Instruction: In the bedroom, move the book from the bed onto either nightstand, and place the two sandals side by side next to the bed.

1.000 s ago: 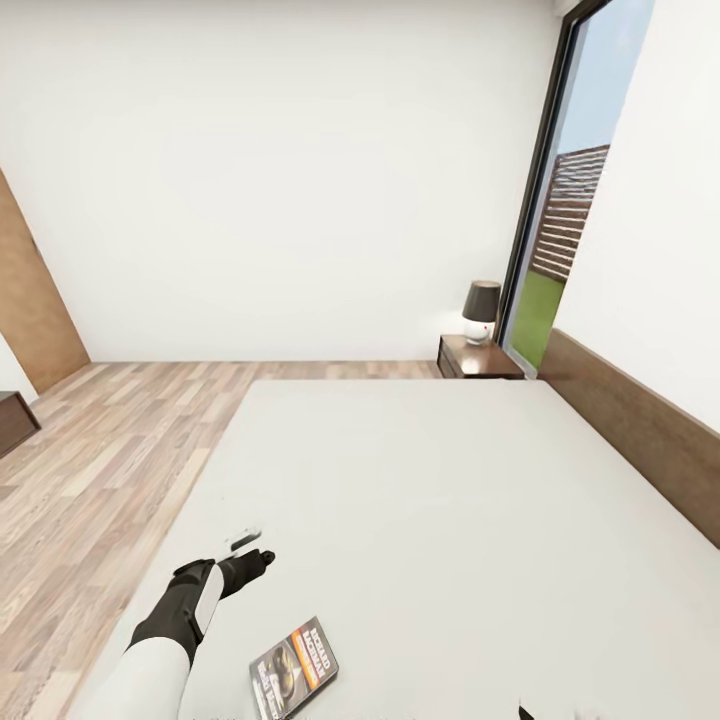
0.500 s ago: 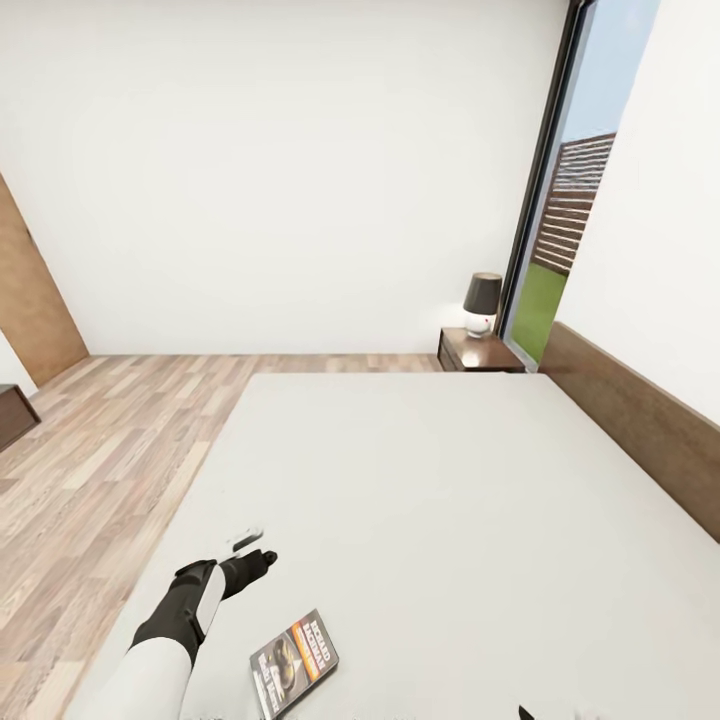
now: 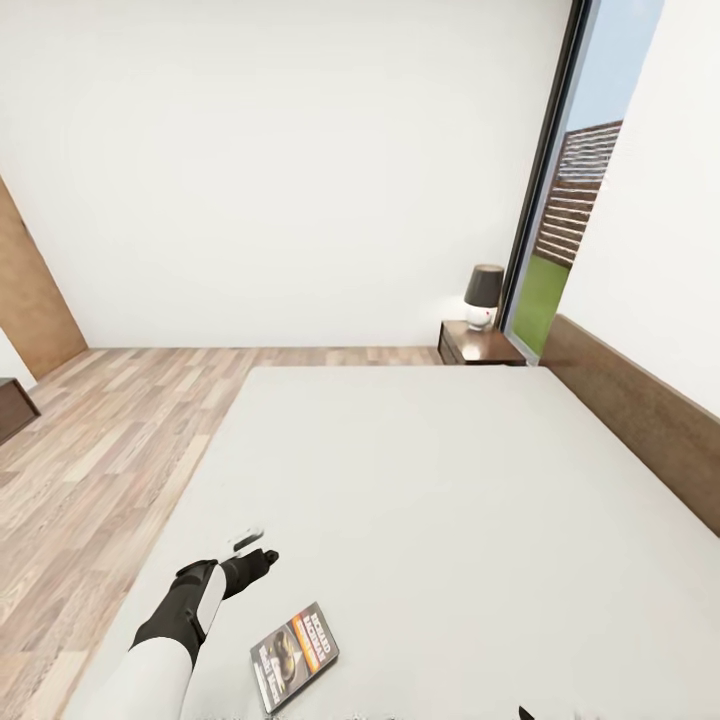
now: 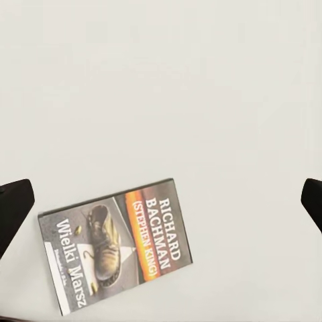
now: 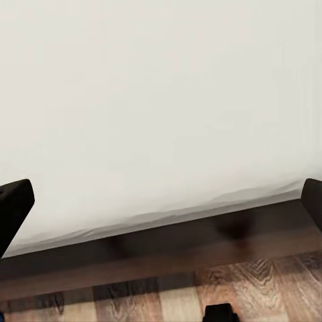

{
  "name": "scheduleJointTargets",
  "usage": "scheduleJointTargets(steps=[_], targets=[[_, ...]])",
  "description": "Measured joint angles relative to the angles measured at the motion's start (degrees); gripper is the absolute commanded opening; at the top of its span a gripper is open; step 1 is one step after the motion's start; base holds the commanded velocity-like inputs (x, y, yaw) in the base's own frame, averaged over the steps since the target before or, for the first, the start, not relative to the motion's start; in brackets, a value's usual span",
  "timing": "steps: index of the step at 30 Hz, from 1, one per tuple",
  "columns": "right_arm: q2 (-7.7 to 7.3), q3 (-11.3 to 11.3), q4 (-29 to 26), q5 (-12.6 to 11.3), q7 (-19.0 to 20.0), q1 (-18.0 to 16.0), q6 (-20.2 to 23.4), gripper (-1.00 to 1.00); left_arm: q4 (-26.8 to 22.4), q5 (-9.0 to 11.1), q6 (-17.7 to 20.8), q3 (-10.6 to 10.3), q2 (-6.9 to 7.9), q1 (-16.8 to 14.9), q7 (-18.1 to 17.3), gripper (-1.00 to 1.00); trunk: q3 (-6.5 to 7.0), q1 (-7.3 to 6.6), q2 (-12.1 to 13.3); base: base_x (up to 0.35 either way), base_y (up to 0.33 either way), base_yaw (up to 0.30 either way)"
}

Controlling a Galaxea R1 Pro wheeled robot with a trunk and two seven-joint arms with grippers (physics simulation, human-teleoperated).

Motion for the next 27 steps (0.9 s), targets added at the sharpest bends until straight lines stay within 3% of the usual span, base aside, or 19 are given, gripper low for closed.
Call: scheduleJointTargets(steps=[27], targets=[[0.0,0.0,0.0,0.2,-0.1,0.0,-0.1,1.0,0.0,0.0,0.1,0.0,-0.59,0.0,0.0,1.0,-2.46,0.0,0.0,0.0,0.0,0.0]])
